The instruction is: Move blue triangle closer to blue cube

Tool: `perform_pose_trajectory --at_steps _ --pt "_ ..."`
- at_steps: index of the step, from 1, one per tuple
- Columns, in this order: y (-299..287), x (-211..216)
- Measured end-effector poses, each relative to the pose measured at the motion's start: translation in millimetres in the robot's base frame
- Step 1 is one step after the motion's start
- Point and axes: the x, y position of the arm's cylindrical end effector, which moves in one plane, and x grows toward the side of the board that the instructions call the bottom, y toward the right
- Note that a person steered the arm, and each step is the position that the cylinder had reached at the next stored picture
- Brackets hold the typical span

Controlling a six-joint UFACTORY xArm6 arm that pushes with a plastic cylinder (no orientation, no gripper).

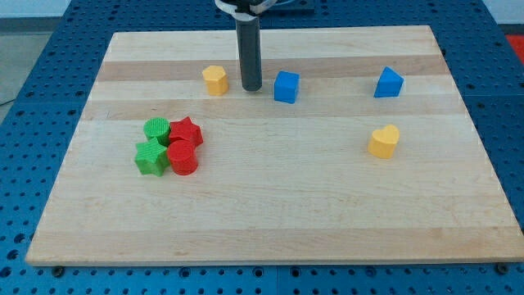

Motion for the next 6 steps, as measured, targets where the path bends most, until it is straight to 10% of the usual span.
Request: perform_pose_trajectory --at_steps 2,4,6 --pt "57 -1" --pt "88 -93" --pt "283 -113"
